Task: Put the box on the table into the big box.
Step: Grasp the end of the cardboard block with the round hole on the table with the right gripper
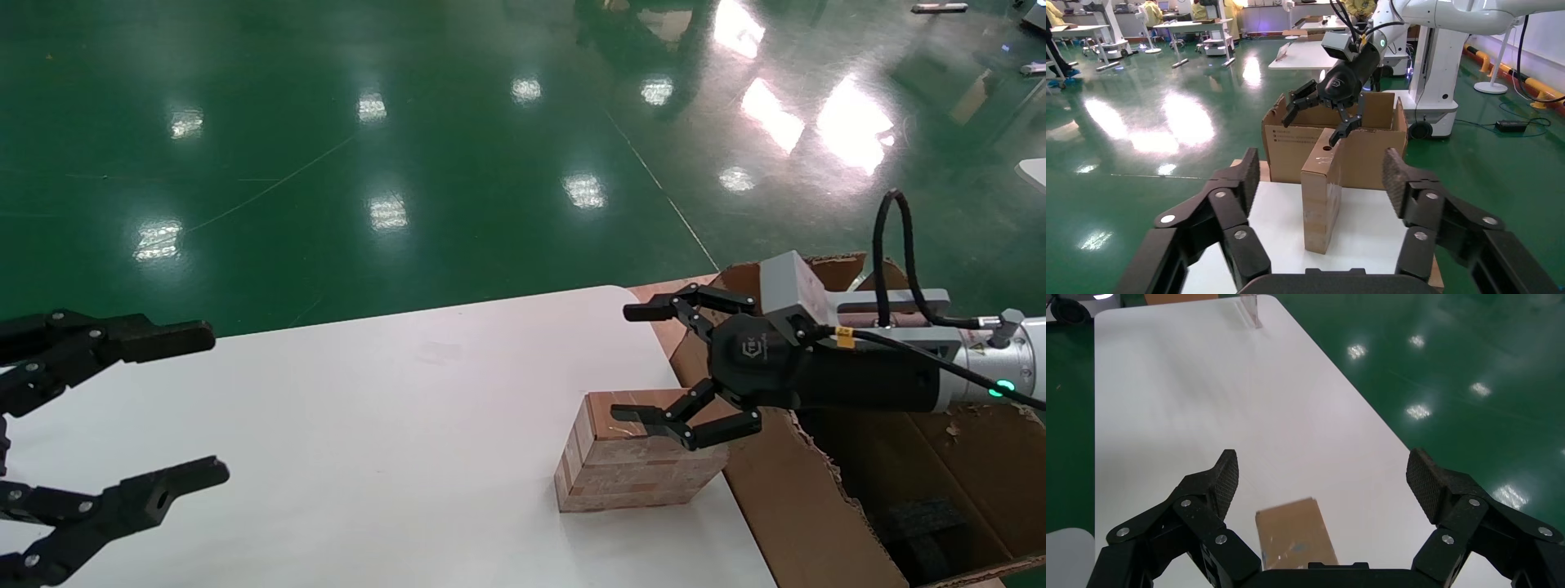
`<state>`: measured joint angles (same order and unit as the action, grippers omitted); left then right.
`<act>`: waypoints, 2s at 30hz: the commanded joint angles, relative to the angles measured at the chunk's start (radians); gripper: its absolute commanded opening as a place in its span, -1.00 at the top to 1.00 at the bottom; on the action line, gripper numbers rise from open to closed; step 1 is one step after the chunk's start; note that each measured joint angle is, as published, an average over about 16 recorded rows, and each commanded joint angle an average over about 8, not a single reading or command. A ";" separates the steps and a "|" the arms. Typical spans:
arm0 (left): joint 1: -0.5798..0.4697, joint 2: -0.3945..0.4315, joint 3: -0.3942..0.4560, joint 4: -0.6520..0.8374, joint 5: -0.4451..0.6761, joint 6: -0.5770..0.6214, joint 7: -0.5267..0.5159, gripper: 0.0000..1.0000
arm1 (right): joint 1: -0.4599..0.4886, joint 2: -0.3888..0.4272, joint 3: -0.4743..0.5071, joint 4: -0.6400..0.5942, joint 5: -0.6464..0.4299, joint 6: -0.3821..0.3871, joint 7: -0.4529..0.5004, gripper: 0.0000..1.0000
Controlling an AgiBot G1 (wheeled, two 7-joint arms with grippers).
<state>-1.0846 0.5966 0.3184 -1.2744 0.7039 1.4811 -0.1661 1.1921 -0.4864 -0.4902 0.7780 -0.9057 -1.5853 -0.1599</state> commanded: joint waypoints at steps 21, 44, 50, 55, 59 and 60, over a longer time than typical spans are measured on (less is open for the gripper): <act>0.000 0.000 0.001 0.000 0.000 0.000 0.000 1.00 | 0.121 0.002 -0.191 -0.171 -0.030 -0.004 -0.159 -1.00; 0.000 -0.001 0.001 0.000 -0.001 -0.001 0.001 1.00 | 0.146 0.014 -0.374 -0.222 0.071 -0.006 -0.214 -1.00; 0.000 -0.001 0.002 0.000 -0.001 -0.001 0.001 1.00 | 0.158 0.016 -0.416 -0.232 0.090 -0.006 -0.224 -1.00; 0.000 -0.001 0.002 0.000 -0.001 -0.001 0.001 1.00 | 0.171 0.010 -0.448 -0.246 0.102 -0.005 -0.236 -1.00; 0.000 -0.001 0.002 0.000 -0.001 -0.001 0.001 1.00 | 0.182 0.001 -0.473 -0.257 0.111 -0.005 -0.246 -1.00; 0.000 -0.001 0.002 0.000 -0.001 -0.001 0.001 1.00 | 0.185 0.000 -0.479 -0.259 0.114 -0.005 -0.248 -1.00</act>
<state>-1.0850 0.5958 0.3203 -1.2744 0.7027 1.4803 -0.1652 1.3758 -0.4848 -0.9686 0.5209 -0.7907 -1.5904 -0.4066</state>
